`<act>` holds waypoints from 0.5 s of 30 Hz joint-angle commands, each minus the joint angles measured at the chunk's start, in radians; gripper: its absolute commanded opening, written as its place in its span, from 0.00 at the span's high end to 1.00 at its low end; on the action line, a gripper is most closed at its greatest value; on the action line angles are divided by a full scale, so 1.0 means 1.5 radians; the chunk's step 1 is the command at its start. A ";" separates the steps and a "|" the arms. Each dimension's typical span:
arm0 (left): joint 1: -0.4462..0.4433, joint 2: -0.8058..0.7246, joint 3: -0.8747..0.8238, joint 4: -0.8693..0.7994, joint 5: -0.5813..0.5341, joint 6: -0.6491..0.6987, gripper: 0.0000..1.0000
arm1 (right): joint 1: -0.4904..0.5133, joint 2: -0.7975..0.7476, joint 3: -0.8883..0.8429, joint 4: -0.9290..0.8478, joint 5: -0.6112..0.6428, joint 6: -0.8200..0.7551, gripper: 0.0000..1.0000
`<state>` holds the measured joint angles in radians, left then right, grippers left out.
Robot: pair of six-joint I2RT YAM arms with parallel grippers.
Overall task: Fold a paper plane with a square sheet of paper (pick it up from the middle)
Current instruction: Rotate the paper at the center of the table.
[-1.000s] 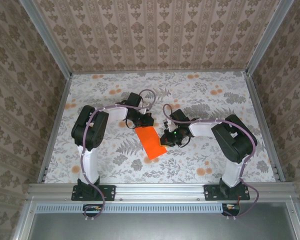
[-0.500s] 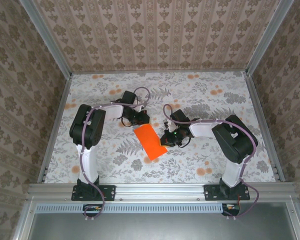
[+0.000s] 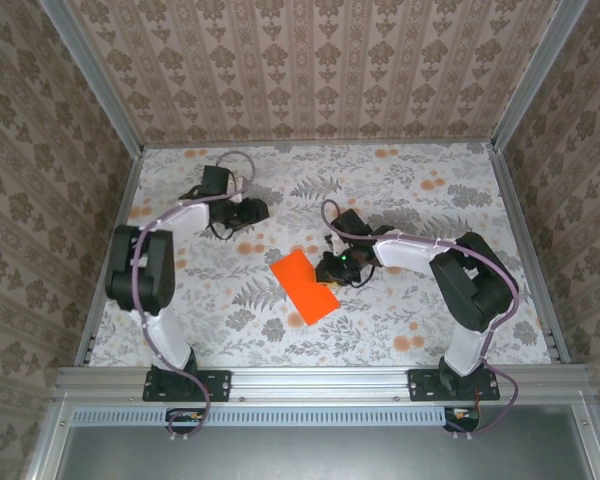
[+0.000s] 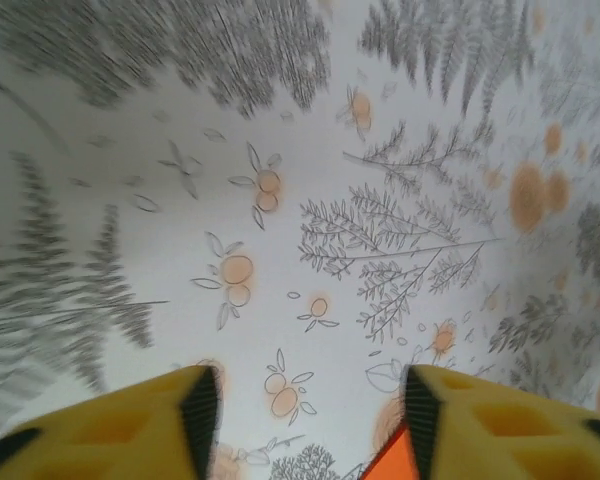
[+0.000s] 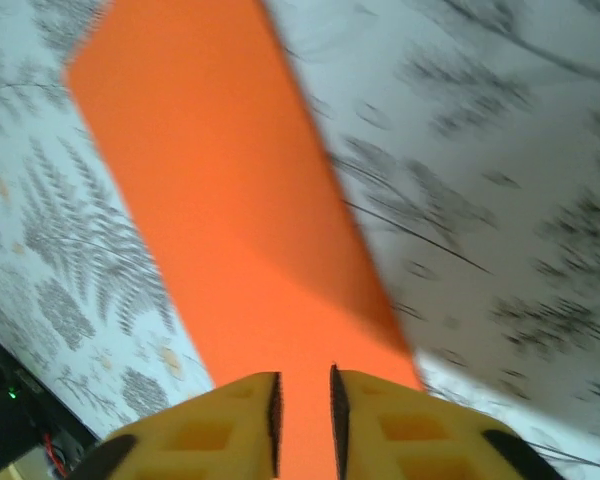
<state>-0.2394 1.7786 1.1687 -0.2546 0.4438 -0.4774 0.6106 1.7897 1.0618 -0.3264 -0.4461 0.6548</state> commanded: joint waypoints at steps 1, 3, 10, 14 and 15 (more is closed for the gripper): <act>0.009 -0.092 -0.057 -0.020 -0.076 -0.044 0.34 | 0.037 0.030 0.076 -0.051 0.075 -0.025 0.69; 0.016 -0.145 -0.092 -0.022 -0.106 -0.059 0.25 | 0.052 0.060 0.114 -0.063 0.096 -0.030 0.65; 0.045 -0.298 -0.196 -0.041 -0.141 -0.088 0.04 | 0.069 0.170 0.223 -0.073 0.108 -0.019 0.60; 0.047 -0.342 -0.229 -0.053 -0.122 -0.084 0.00 | 0.067 0.207 0.261 -0.085 0.132 -0.012 0.59; 0.047 -0.349 -0.236 -0.054 -0.112 -0.085 0.00 | 0.064 0.214 0.265 -0.089 0.143 -0.008 0.58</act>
<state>-0.1703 1.2873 0.8387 -0.3088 0.2615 -0.5919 0.7132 2.0773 1.4166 -0.4118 -0.3046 0.6312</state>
